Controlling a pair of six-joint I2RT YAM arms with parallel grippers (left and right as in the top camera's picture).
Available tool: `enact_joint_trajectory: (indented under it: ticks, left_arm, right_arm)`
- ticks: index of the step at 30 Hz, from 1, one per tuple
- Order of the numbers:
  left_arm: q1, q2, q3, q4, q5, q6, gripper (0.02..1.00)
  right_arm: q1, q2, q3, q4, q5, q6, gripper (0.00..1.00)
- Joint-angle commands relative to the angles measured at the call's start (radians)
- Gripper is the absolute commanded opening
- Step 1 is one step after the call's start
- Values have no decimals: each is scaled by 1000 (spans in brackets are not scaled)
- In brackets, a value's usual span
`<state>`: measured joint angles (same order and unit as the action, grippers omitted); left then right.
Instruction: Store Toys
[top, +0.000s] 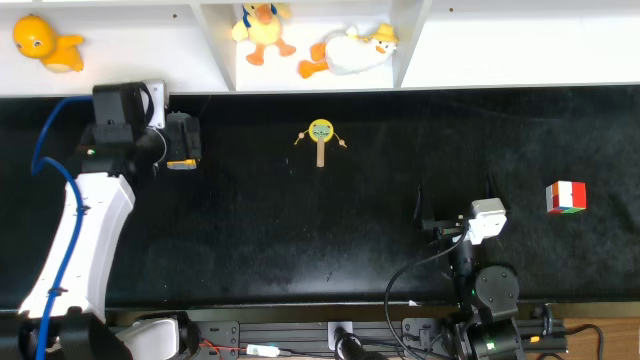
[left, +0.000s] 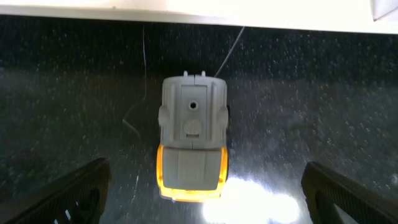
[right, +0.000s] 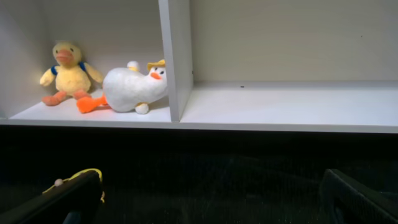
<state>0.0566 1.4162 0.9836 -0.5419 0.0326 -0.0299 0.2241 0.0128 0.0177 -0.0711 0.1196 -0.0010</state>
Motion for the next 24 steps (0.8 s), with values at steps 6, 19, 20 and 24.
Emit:
enact_joint_trajectory:
  ticks: [6,19,20,24]
  left_arm:
    - [0,19,-122,165,-9,-29,998]
    - [-1,145,-126,245,6,-31,998]
    - [0,146,-126,246,6,-31,998]
    - [1,152,-126,251,-11,-28,980]
  right_arm:
    - [6,-9,-13,3,3,-3,996]
    - [6,-9,-13,3,3,-3,993]
    - [6,-9,-13,3,3,-2,996]
    - [6,-9,-13,3,3,-3,993]
